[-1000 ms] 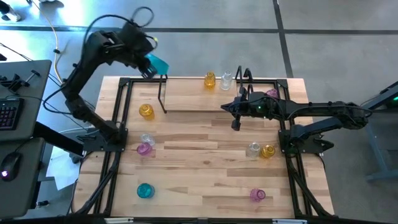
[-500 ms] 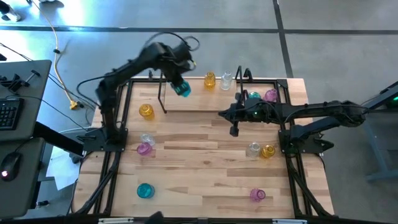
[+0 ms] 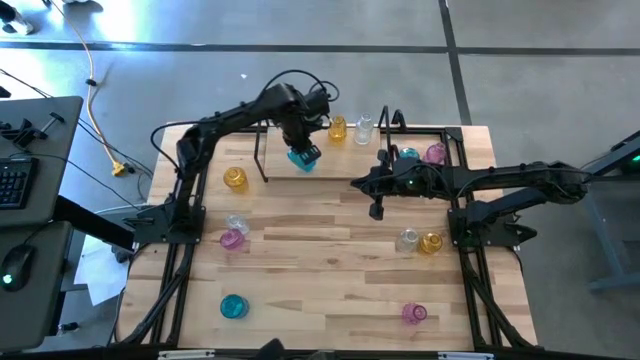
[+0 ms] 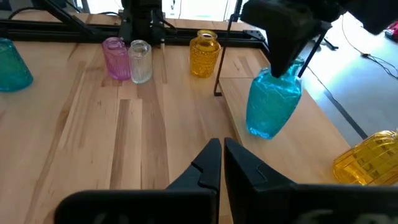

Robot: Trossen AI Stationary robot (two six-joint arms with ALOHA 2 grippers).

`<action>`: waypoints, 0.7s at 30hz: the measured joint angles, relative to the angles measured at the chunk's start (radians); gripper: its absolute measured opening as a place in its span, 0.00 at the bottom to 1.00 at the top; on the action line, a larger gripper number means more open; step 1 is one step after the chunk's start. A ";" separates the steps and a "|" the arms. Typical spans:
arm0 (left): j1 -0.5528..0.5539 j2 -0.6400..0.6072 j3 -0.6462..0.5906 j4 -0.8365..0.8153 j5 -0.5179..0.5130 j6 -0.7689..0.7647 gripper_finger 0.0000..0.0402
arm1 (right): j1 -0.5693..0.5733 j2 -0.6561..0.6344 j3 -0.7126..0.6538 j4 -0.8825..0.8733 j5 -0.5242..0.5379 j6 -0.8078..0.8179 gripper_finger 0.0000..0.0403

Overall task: Sort vases onto shelf
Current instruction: Put the top left blue vase on the shelf

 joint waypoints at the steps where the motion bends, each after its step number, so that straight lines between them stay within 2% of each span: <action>1: 0.000 0.003 0.000 0.007 0.000 -0.005 0.08 | 0.000 0.000 0.000 0.000 0.000 0.000 0.00; 7: 0.002 0.003 0.001 0.057 -0.002 -0.023 0.09 | 0.000 0.000 0.000 0.000 0.000 0.000 0.00; 21: 0.006 0.001 0.001 0.055 -0.003 -0.038 0.25 | 0.000 0.000 0.000 -0.005 0.000 0.000 0.00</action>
